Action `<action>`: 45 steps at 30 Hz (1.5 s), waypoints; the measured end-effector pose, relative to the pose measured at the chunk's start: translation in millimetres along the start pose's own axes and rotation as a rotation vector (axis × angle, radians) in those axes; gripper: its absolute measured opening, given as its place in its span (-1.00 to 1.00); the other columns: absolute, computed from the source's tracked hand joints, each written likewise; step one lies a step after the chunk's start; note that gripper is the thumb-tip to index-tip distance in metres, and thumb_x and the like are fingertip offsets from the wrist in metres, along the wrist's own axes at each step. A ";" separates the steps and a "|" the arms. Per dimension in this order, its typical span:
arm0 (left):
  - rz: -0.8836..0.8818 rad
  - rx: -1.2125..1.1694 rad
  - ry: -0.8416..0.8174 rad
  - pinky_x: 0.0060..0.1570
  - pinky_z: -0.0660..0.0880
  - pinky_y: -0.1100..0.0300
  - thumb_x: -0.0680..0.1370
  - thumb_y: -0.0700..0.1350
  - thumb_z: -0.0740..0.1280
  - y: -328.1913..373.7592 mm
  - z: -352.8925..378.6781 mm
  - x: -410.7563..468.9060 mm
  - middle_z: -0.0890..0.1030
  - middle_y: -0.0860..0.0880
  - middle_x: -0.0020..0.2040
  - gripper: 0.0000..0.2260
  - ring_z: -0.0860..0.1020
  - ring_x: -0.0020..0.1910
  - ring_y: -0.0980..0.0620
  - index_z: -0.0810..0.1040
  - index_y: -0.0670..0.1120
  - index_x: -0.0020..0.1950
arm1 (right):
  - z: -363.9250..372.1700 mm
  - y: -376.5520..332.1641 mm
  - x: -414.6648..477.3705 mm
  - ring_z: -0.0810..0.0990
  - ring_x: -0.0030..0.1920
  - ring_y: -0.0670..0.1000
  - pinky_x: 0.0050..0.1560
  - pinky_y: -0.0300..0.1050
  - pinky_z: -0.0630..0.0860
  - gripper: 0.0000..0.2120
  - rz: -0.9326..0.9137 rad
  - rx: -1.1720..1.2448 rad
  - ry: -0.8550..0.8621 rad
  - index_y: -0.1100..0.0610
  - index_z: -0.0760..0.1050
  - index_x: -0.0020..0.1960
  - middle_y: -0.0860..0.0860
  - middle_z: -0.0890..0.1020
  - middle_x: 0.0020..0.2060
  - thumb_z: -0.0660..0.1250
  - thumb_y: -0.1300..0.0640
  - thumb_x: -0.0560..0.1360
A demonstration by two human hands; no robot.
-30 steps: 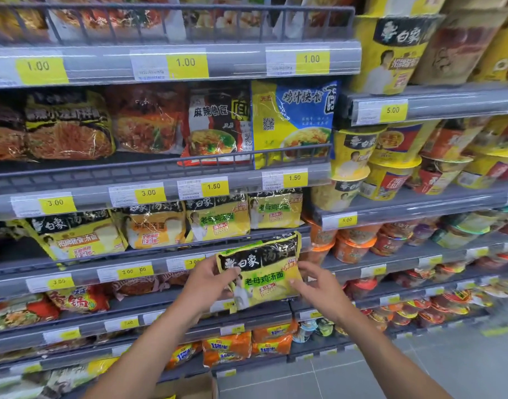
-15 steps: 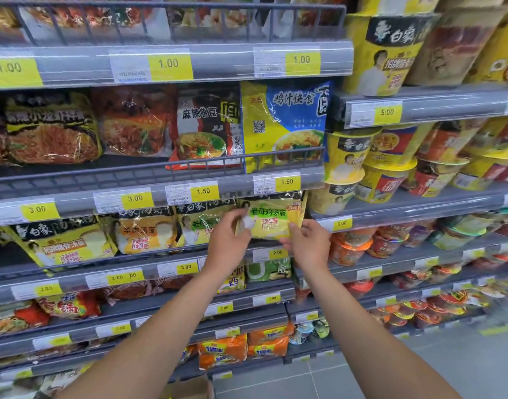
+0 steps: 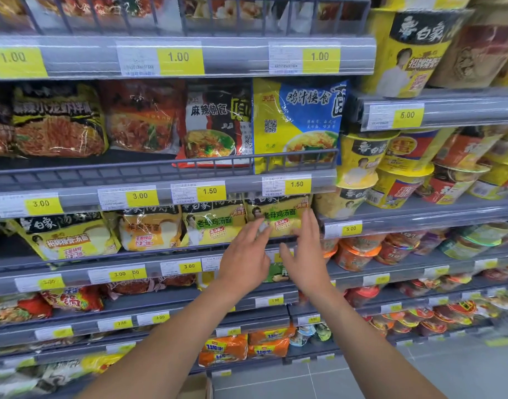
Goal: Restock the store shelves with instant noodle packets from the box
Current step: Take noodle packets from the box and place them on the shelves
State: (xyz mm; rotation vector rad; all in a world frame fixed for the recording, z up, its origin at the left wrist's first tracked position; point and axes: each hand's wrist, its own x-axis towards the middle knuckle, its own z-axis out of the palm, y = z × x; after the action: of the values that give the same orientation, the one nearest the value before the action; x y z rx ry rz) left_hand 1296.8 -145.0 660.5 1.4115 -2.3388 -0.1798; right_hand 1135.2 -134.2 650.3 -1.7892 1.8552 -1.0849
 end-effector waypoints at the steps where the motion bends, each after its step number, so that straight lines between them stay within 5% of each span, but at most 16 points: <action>1: -0.007 0.029 -0.005 0.57 0.13 -0.01 0.60 -0.12 0.24 -0.1 1.4 0.3 0.05 -0.04 0.63 -0.41 0.04 0.61 -0.06 0.15 -0.03 0.61 | 1.9 1.1 -3.9 0.28 0.50 0.07 0.29 -0.03 0.48 -0.21 -0.095 -0.158 0.015 0.02 -0.04 0.63 0.02 -0.03 0.61 0.34 0.09 0.55; 4: -0.013 0.146 -0.028 0.60 -0.04 -0.03 0.59 -0.08 0.25 -2.1 5.1 0.1 -0.01 -0.06 0.65 -0.35 -0.01 0.62 -0.08 0.05 -0.01 0.63 | 6.0 4.0 -6.8 0.16 0.54 0.24 0.46 0.19 0.30 -0.30 -0.191 -0.489 0.040 0.01 0.17 0.58 0.13 0.10 0.60 0.33 0.01 0.50; 10: -0.030 0.284 -0.112 0.58 -0.12 -0.12 0.56 0.01 0.28 -6.1 6.5 2.4 -0.08 -0.04 0.66 -0.25 -0.08 0.63 -0.05 -0.05 -0.01 0.65 | 12.8 7.2 -8.6 0.00 0.59 0.23 0.53 0.28 0.07 -0.23 -0.096 -0.599 -0.116 -0.12 -0.04 0.62 0.04 -0.04 0.63 0.25 -0.19 0.52; 21: -0.015 0.228 -0.047 0.57 -0.08 -0.19 0.59 -0.05 0.24 -17.2 3.8 -36.3 -0.07 -0.01 0.66 -0.34 -0.16 0.63 -0.06 0.02 0.07 0.63 | 15.9 -2.2 -25.9 0.09 0.58 0.22 0.51 0.28 0.17 -0.25 -0.134 -0.495 -0.059 -0.01 0.16 0.59 0.12 0.14 0.59 0.36 -0.05 0.48; 30: -0.083 0.293 -0.029 0.58 -0.04 -0.15 0.62 0.30 0.12 -45.9 -12.0 -84.8 -0.04 -0.01 0.66 -0.36 -0.15 0.63 -0.04 0.04 0.08 0.63 | 40.2 -31.0 -55.9 0.10 0.58 0.17 0.50 0.25 0.21 -0.25 -0.191 -0.463 -0.079 0.02 0.20 0.57 0.11 0.19 0.57 0.33 -0.20 0.48; 45: -0.236 0.294 -0.028 0.58 -0.07 -0.15 0.61 0.36 0.02 -110.5 -72.4 -245.8 -0.09 0.00 0.66 -0.31 -0.20 0.62 -0.03 -0.04 0.07 0.65 | 103.9 -137.5 -166.9 0.08 0.58 0.12 0.54 0.21 0.06 -0.25 -0.308 -0.452 -0.168 -0.03 0.19 0.56 0.03 0.16 0.58 0.26 -0.33 0.48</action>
State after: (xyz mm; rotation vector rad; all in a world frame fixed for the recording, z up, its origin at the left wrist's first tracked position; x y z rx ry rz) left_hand 1516.9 22.8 625.6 1.8370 -2.2852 0.0844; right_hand 1328.3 7.7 638.4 -2.3999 1.8676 -0.6039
